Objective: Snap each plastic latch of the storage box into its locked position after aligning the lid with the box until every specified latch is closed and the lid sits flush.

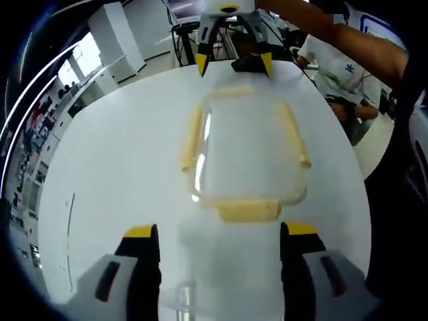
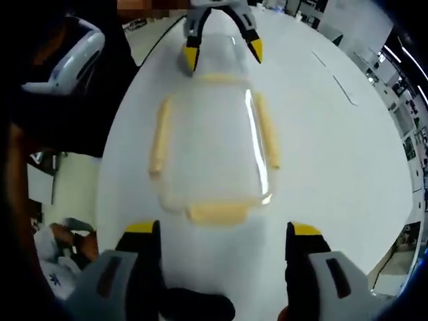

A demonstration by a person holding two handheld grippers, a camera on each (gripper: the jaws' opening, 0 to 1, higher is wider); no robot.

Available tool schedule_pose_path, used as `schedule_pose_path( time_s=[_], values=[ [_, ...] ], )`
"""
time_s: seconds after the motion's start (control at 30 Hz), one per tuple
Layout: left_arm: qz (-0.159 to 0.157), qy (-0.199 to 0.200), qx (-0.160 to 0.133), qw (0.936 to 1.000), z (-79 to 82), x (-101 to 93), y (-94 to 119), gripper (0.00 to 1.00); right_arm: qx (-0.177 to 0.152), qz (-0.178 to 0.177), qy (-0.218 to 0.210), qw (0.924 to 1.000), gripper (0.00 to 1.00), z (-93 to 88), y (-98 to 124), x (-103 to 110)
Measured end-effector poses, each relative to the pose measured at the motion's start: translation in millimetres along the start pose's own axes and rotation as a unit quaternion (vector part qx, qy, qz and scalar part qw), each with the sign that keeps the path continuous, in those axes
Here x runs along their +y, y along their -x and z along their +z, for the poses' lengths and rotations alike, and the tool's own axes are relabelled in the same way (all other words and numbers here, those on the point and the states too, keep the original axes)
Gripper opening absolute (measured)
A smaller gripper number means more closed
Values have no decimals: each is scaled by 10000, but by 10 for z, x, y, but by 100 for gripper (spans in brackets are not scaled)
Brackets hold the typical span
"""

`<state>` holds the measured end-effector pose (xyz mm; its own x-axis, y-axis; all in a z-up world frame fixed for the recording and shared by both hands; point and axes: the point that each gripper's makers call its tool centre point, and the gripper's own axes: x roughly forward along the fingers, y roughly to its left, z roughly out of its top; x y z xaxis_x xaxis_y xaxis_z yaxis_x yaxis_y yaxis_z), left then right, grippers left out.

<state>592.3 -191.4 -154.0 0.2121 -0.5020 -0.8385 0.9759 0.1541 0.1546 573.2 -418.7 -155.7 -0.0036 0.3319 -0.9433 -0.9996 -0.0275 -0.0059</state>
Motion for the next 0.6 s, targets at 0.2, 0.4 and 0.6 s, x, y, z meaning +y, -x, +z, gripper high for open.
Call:
schedule_pose_path(
  time_s=[0.2, 0.4, 0.6],
  values=[
    [-115, 76, -51, 9999, 27, -73, -31, 66, 110, 21, -20, 9999, 69, -39, -35, 41],
    [-184, 135, -18, 9997, 8, -109, -74, 63, 80, -17, -32, 10000, 65, -43, -54, 42],
    [-236, 172, -50, 9996, 64, -149, -84, 55, 62, -60, -65, 9999, 60, -18, -39, 44]
  ],
)
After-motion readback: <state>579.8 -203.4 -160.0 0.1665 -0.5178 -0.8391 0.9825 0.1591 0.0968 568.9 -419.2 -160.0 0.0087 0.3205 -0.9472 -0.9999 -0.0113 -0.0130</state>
